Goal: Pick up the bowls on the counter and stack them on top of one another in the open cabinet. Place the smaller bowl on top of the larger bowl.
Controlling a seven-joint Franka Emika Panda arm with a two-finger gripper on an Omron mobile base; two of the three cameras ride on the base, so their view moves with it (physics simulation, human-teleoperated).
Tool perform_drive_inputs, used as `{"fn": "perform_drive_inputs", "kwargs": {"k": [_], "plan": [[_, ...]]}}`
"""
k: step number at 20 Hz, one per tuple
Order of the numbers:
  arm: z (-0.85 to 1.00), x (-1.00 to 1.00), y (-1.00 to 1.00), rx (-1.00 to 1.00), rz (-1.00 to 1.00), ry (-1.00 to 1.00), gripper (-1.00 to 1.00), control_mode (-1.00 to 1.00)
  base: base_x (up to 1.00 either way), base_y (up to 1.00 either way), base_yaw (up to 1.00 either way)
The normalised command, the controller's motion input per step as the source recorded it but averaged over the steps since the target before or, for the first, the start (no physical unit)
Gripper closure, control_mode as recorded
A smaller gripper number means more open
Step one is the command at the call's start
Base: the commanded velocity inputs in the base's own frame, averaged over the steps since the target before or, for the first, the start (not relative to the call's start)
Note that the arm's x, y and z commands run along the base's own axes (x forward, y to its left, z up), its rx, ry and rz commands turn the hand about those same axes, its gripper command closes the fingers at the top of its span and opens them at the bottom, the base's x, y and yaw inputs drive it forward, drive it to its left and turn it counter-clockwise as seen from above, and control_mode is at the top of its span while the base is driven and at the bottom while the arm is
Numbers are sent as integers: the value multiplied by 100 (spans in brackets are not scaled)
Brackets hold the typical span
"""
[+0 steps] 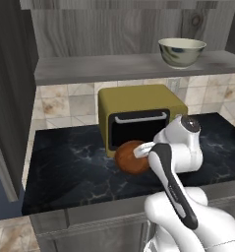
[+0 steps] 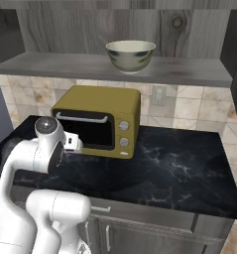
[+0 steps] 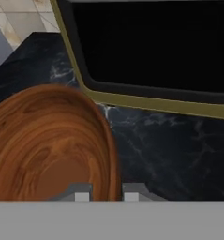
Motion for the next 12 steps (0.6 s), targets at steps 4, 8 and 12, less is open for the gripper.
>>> {"fn": "perform_drive_inputs", "kwargs": {"k": [4,8,12], "plan": [[38,-25,-21,1,-10,-1,100,-100,0,0,0],[39,-23,-19,2,-12,0,100,-100,0,0,0],[40,-23,-19,4,-12,0,100,-100,0,0,0]]}}
